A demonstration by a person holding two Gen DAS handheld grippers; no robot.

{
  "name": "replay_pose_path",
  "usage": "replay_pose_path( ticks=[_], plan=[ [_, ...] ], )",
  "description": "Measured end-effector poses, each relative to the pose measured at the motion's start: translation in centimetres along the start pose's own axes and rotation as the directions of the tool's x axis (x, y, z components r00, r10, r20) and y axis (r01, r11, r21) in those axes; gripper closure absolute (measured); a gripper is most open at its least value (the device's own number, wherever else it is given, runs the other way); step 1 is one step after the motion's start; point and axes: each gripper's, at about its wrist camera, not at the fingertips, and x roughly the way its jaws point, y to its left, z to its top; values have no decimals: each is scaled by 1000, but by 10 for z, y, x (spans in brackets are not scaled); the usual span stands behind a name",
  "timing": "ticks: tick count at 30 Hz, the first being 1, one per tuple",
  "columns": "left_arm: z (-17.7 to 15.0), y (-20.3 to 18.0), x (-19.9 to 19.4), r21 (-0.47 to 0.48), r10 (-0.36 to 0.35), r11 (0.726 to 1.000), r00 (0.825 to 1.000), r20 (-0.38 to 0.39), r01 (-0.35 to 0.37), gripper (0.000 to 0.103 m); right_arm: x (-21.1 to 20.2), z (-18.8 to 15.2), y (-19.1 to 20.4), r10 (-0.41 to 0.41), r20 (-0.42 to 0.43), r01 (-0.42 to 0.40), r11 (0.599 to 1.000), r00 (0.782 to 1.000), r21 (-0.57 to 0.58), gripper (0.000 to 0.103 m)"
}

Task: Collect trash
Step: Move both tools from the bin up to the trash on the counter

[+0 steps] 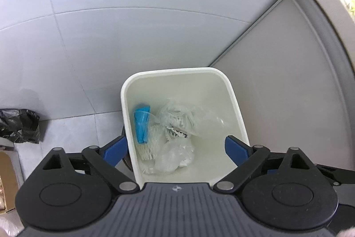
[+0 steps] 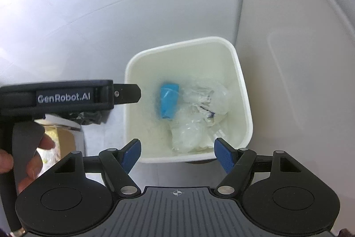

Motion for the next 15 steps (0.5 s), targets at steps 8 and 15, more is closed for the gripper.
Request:
replay_pose_path(
  ticks=[8,15],
  plan=[
    [-1,-3,-35,17,40,999,999,7,-40,1,-47,-6,17,27,79,-20,995,997,-94,20],
    [2,-8,-57,-18,41,999,998,47,-41,1,-88,-12,19,35,128,-17,990,991,-138,17]
  ],
)
